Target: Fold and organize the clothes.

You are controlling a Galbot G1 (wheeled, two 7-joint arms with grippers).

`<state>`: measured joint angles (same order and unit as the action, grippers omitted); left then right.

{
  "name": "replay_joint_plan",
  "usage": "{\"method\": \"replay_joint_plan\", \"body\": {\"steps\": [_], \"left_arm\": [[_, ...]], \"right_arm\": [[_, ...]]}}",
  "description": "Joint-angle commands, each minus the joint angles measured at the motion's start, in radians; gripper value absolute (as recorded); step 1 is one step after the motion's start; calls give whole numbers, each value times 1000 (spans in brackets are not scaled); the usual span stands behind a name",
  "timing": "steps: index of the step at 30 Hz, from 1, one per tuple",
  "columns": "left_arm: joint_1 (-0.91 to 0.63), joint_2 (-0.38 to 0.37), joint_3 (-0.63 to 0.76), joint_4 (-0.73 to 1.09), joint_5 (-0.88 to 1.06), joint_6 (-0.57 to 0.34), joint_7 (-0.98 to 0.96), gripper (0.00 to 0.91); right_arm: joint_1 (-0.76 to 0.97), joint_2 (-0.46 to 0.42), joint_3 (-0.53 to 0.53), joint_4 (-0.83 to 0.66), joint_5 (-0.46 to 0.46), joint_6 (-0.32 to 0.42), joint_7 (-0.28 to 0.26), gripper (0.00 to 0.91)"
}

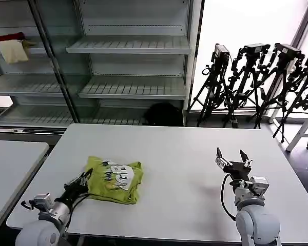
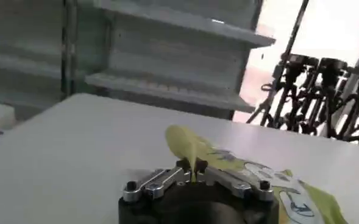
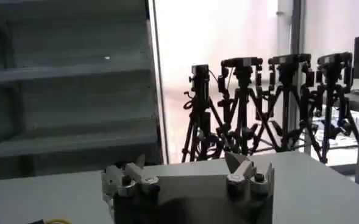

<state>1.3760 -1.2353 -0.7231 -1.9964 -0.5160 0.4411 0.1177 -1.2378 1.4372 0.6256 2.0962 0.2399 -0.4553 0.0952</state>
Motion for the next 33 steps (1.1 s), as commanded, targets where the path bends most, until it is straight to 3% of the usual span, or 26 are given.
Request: {"method": "replay_joint_plan", "body": {"steps": [1,13,17,22,30,33], "left_arm": [[-37,178,-218,96,343,-84,114,0],[-73,412,-304,48,399,-34,172,0],[-70,442,-303,-25,375,-4,189,0],[-11,340,-187,-157,422,11,172,0],[-7,36,381,-49,837,-63,95,10],[-52,-49,504,-1,865,-59,56,10]], "right_arm": [[-3,-1,1,-5,2,4,1,907],[-25,-4,12,-2,8,17,-1,907],[-35,-9,26,-3,16,23,-3,907],[-50,-13,41,-7,24,33,-6,907],[-65,-15,48,-28,21,40,-1,907],[-65,-10,49,-30,20,39,3,907]]}}
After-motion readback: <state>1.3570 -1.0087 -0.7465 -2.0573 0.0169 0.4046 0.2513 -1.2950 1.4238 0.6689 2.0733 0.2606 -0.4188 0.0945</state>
